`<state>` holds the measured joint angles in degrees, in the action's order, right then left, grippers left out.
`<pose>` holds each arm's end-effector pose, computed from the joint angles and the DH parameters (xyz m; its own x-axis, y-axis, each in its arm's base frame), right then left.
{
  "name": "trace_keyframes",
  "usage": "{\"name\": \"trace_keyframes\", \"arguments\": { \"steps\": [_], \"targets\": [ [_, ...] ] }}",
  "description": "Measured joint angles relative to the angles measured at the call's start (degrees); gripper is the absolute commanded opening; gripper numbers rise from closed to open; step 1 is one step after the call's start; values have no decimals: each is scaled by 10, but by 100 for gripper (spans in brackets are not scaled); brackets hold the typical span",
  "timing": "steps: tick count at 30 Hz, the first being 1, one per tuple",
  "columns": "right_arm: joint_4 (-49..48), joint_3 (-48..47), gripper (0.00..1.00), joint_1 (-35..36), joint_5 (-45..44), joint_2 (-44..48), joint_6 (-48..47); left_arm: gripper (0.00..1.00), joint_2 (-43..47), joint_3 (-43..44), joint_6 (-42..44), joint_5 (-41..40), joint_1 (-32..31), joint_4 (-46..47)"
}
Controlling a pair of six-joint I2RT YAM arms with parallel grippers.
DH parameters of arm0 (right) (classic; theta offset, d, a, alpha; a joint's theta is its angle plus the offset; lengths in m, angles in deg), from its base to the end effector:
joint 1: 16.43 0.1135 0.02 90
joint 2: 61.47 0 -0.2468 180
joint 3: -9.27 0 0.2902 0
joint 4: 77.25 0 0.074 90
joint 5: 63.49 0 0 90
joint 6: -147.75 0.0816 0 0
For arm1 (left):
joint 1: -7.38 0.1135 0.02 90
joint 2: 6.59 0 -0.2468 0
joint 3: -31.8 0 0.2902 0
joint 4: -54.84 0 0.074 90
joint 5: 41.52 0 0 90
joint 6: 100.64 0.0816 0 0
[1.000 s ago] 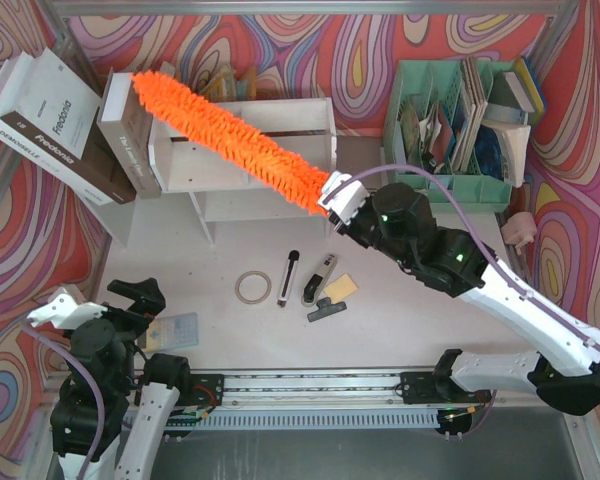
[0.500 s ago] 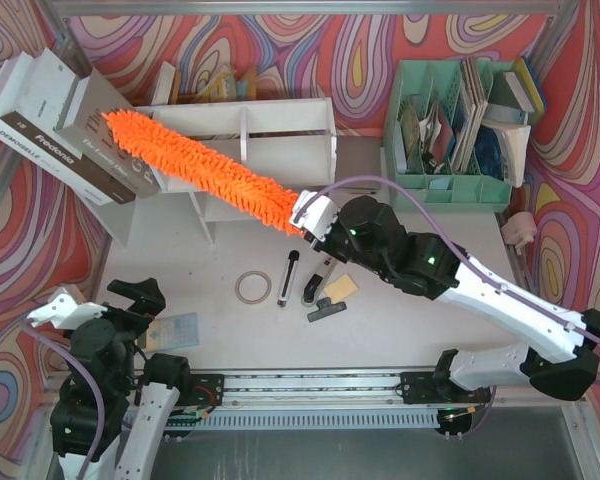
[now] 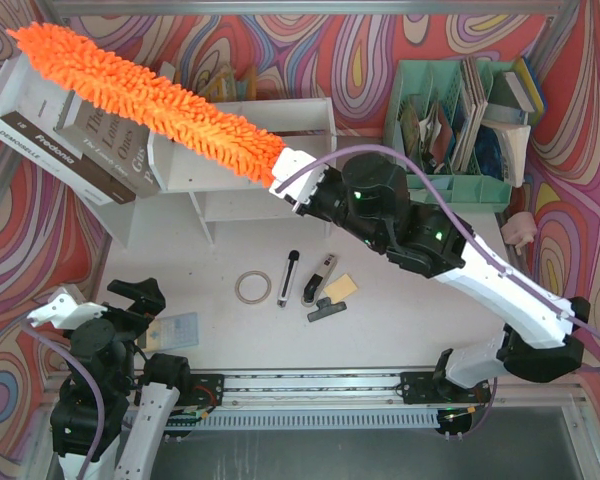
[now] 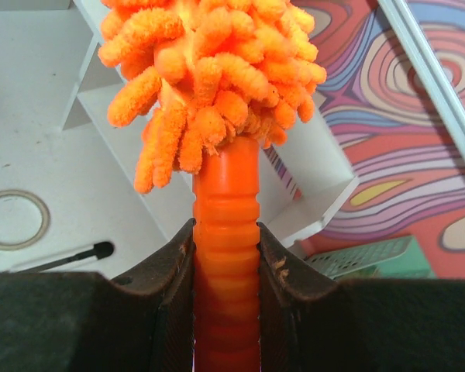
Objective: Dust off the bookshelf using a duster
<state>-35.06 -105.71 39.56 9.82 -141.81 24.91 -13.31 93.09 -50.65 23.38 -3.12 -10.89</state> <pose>0.2254 0.2921 0.5018 0.2825 -0.5100 -0.8124 -0.5732 0.5894 -0.5693 0.0931 0.0180 0.3502 0.0112 -0.5942 -0.8042 -0.3094 0.7628 -0.5679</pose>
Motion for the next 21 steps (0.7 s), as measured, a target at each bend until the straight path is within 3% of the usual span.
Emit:
{"name": "trace_keyframes", "arguments": {
  "steps": [21],
  "targets": [
    [45,-244,0,12,24,-178,-141,98,0,-1,0,2,0,0]
  ]
}}
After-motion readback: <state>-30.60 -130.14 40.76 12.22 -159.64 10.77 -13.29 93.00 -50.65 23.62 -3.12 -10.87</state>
